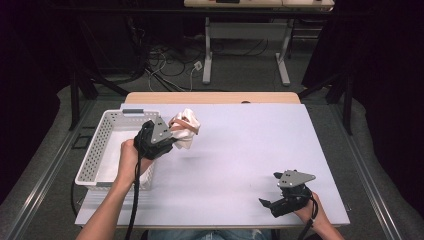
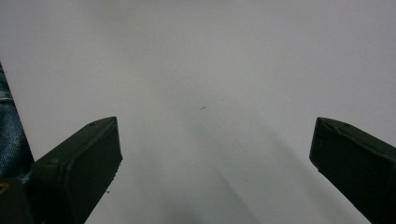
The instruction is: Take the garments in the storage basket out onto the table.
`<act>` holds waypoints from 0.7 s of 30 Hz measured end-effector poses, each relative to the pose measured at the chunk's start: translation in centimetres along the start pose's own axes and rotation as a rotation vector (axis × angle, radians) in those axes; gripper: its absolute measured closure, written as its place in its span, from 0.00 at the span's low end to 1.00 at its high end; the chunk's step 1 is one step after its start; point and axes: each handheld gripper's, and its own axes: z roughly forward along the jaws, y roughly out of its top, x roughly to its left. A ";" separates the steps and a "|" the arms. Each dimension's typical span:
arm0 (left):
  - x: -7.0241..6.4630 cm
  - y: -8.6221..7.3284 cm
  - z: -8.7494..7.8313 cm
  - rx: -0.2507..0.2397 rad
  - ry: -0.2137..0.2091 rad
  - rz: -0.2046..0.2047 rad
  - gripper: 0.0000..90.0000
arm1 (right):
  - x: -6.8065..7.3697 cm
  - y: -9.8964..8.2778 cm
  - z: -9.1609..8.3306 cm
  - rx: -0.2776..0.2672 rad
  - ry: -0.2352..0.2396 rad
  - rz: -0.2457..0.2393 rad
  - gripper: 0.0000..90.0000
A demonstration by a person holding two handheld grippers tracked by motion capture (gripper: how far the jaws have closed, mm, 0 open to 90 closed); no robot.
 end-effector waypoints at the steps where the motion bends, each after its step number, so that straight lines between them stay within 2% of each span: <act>1: -0.1 0.1 0.1 0.003 -0.004 -0.001 0.77 | 0.0 0.0 0.1 -0.016 -0.004 0.001 0.02; 4: -0.2 0.2 0.2 -0.001 -0.004 0.006 0.77 | 0.0 0.0 0.0 -0.003 -0.004 -0.003 0.02; 13: -0.5 0.7 0.9 -0.004 -0.027 0.014 0.77 | -0.1 0.0 0.0 -0.011 -0.007 -0.007 0.01; 17: -0.3 0.7 1.2 -0.011 -0.044 -0.007 0.77 | -0.1 0.0 0.1 -0.013 -0.007 -0.001 0.00; 21: -0.5 0.9 1.6 -0.011 -0.052 -0.006 0.77 | -0.1 0.0 0.0 -0.015 -0.011 0.007 0.00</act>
